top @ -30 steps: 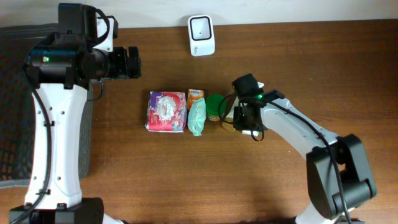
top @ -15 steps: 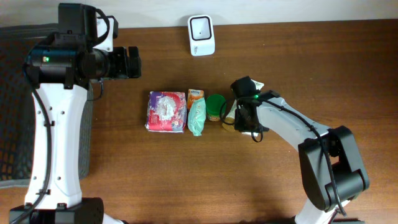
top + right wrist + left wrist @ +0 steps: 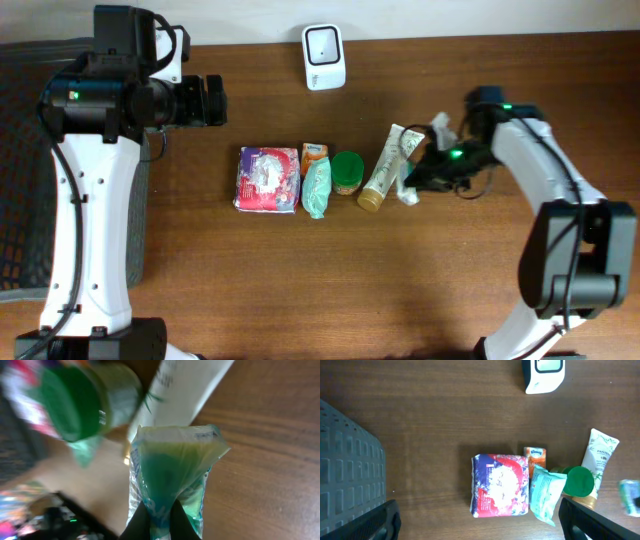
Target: Scan the item barcode
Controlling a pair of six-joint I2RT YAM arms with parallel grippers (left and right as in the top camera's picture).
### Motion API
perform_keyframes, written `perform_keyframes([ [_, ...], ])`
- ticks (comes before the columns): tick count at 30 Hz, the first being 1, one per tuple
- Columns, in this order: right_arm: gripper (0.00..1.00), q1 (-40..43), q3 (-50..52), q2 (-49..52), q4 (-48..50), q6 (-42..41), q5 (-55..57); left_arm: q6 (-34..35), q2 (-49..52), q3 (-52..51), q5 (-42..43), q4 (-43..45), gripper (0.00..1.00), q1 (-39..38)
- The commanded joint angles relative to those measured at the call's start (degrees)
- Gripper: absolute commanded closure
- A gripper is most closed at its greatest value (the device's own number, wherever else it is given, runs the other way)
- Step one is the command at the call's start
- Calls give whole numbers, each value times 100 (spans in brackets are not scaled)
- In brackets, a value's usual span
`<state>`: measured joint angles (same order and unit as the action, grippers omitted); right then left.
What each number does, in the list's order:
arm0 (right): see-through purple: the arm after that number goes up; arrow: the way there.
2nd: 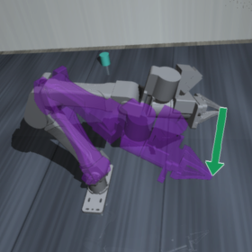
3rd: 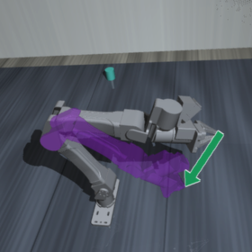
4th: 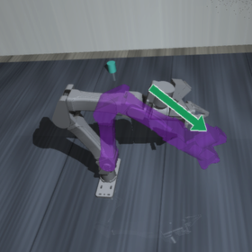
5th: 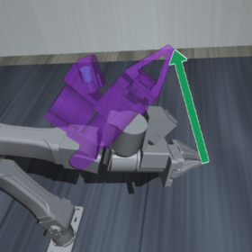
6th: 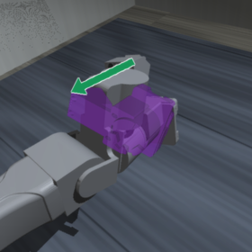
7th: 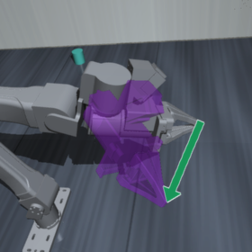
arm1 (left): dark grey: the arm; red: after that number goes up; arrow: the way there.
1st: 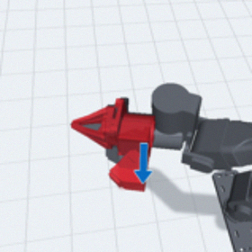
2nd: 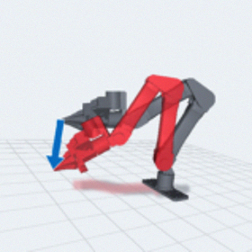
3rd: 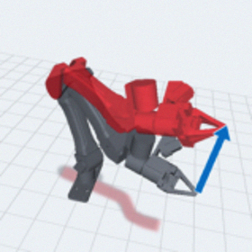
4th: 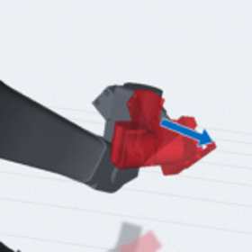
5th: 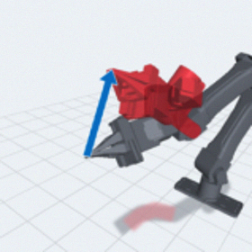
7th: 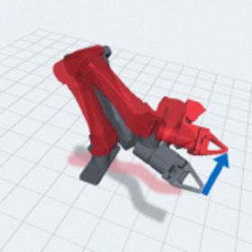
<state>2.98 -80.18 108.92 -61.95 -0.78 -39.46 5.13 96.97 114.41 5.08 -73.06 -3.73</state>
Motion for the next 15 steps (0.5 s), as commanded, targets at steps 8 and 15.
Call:
perform_keyframes([
  [8, 96, 973, 1543, 31, 717, 1272, -1604, -48, -55, 7, 0, 7, 1, 0],
  [15, 96, 1058, 1720, 35, 739, 1156, -702, -50, -55, 7, 0, 7, 1, 0],
])
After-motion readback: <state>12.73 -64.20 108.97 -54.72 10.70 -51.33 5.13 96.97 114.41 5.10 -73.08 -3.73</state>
